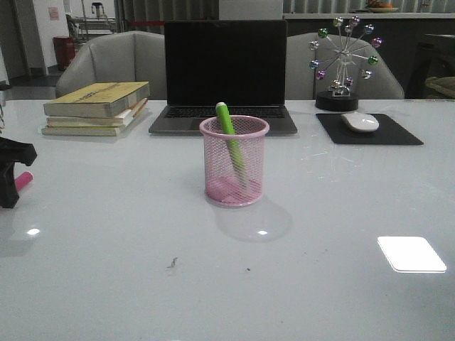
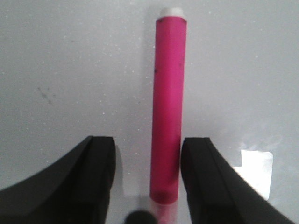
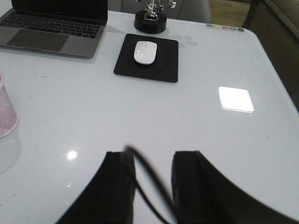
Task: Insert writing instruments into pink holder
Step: 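Lower the left gripper onto the magenta marker and close on it, then lift the magenta marker with the left gripper toward the pink holder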
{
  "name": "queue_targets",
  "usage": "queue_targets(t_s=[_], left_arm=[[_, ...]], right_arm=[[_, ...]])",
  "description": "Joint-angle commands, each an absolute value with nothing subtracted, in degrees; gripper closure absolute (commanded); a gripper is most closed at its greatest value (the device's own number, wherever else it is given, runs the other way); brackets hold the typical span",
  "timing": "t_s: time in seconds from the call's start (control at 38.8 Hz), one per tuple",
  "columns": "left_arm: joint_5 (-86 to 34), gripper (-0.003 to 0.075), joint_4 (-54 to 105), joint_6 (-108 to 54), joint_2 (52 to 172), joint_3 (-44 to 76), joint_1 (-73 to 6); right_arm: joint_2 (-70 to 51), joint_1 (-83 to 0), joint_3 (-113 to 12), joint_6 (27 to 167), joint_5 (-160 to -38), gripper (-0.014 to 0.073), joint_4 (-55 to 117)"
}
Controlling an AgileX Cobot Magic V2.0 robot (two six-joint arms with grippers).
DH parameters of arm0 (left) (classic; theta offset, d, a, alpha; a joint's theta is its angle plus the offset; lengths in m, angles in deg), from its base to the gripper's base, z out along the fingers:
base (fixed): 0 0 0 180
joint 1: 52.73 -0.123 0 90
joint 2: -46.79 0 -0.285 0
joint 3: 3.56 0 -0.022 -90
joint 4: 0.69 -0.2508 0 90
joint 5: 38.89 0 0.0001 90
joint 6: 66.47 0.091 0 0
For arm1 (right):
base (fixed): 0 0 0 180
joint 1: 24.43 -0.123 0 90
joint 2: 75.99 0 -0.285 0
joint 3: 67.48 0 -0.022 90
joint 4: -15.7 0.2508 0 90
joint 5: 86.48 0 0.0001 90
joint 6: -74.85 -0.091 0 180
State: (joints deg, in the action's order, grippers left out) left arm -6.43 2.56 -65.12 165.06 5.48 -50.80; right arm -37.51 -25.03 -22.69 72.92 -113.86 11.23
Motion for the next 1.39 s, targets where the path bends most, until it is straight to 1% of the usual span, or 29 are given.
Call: queue_targets(t_s=[0.0, 0.44, 0.52, 0.59, 0.75, 0.82, 0.88, 1.11, 1.21, 1.37], left_arm=[[-8.0, 0.0327, 2.3, -65.1, 162.7, 3.8, -50.9], [-7.7, 0.0327, 2.3, -65.1, 162.8, 3.8, -50.9], [-7.6, 0.0340, 2.3, -65.1, 162.8, 3.8, -50.9], [-7.2, 0.0395, 2.3, -65.1, 162.8, 3.8, -50.9], [-6.2, 0.0561, 2.3, -64.0, 162.8, 3.8, -50.9], [-5.9, 0.0610, 2.3, -64.0, 162.8, 3.8, -50.9], [-5.7, 0.0629, 2.3, -63.7, 162.8, 3.8, -50.9], [-6.2, 0.0628, 2.3, -62.9, 162.8, 3.8, -50.9], [-6.9, 0.0628, 4.0, -59.6, 162.8, 3.7, -50.9], [-7.3, 0.0628, 7.2, -58.8, 162.8, 1.5, -50.9]], right_arm=[[-37.5, -24.7, -24.4, 73.0, -109.3, 0.0257, 10.4], [-37.5, -24.7, -24.4, 73.0, -109.3, 0.0257, 10.4], [-37.5, -24.7, -24.4, 73.0, -109.3, 0.0257, 10.4], [-37.5, -24.7, -24.4, 73.0, -109.3, 0.0257, 10.4], [-37.5, -24.7, -24.4, 73.0, -109.3, 0.0257, 10.4], [-37.5, -24.7, -24.4, 73.0, -109.3, 0.0257, 10.4], [-37.5, -24.7, -24.4, 73.0, -109.3, 0.0257, 10.4], [-37.5, -24.7, -24.4, 73.0, -109.3, 0.0257, 10.4], [-37.5, -24.7, -24.4, 73.0, -109.3, 0.0257, 10.4], [-37.5, -24.7, -24.4, 73.0, -109.3, 0.0257, 10.4]])
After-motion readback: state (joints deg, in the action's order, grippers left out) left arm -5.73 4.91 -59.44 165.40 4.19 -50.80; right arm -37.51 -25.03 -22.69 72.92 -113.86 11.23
